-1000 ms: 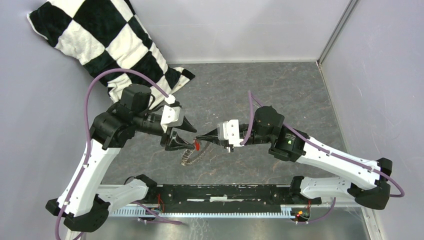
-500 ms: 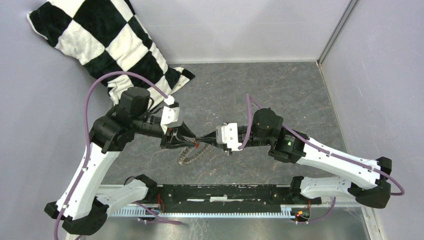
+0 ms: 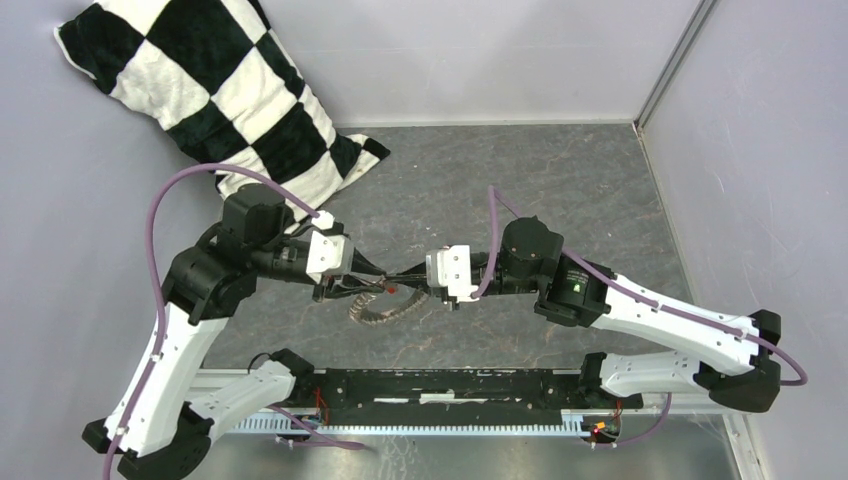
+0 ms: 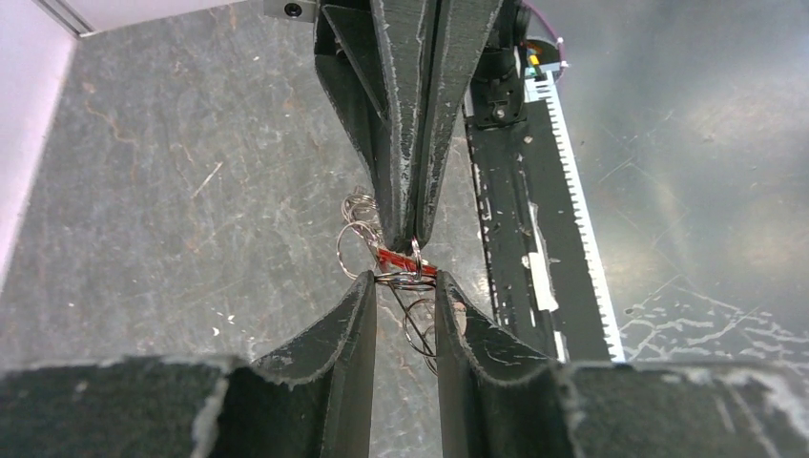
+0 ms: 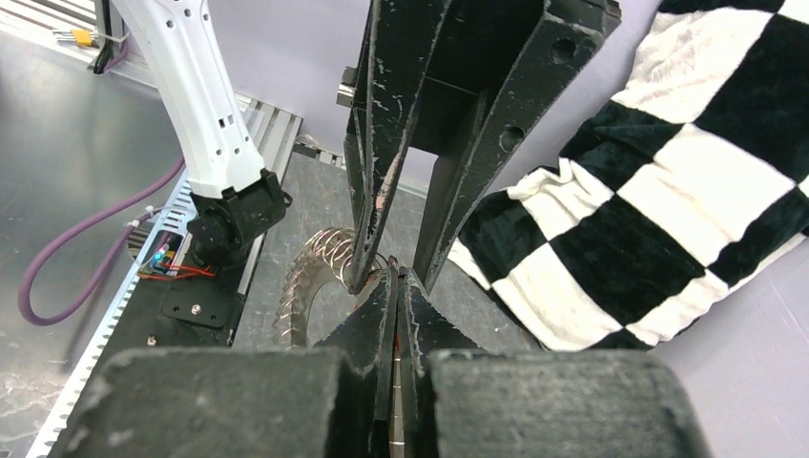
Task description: Put the keys on the keyring
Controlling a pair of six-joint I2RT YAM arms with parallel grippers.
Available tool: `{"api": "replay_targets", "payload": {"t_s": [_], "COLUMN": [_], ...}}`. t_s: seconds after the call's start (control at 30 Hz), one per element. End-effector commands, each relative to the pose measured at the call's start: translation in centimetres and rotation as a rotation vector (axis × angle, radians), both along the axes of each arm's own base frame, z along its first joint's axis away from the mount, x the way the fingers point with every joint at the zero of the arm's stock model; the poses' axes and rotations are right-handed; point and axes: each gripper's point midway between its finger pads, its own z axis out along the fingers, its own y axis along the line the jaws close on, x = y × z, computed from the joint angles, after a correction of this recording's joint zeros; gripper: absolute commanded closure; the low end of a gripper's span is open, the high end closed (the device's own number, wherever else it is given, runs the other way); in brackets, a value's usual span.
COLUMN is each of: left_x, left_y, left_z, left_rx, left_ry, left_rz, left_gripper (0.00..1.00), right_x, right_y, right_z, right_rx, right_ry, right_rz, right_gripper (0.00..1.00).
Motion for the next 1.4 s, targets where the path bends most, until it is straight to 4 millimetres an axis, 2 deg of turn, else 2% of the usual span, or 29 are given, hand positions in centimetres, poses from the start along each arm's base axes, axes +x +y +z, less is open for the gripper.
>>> {"api": "replay_targets", "payload": {"t_s": [0.0,0.33,0.53,0.73,0.93,1.03,1.1,1.2,1.37], "left_x": [-0.1,-0.9,-1.1,-1.4,-1.6,-1.6,-1.6,-1.6,-1.6], "left_y": [0.0,0.3,0.4,0.4,0.3,0.3,0.4,0.5,0.7], "left_z": [1.1,1.8,2.1,1.8,2.1,2.1,2.1,1.6,1.2], "left_rx": [-0.033,-0.059,-0.069,-0.065,-0.076,-0.076,-0.075,-0.057,-0.045], "left_ry": [-0.138,-0.229,-0.276,-0.284,-0.296,-0.302,-0.31,-0.328,-0.34], "left_rz": [-0.05,-0.088,-0.109,-0.132,-0.146,-0.148,-0.147,-0.158,-0.162], "left_gripper": [0.82,0.83,0.83,0.83,0.84,0.85,0.85,0.85,0.85], "right_x": [0.8,2.9,3.5,3.4,5.0,5.9,6.7,7.4,6.9], "right_y": [-0.3,0.2,0.0,-0.2,-0.6,-0.5,-0.3,0.2,0.2], "right_z": [3.6,2.6,2.9,4.3,3.9,3.9,3.1,3.5,3.9], "right_rx": [0.095,0.079,0.092,0.149,0.132,0.137,0.097,0.07,0.093], "right_ry": [0.002,0.086,0.118,0.154,0.172,0.202,0.238,0.279,0.288], "right_rz": [-0.061,-0.173,-0.216,-0.22,-0.318,-0.364,-0.414,-0.459,-0.431], "right_gripper": [0.99,0.99,0.99,0.99,0.99,0.99,0.99,0.99,0.99]}}
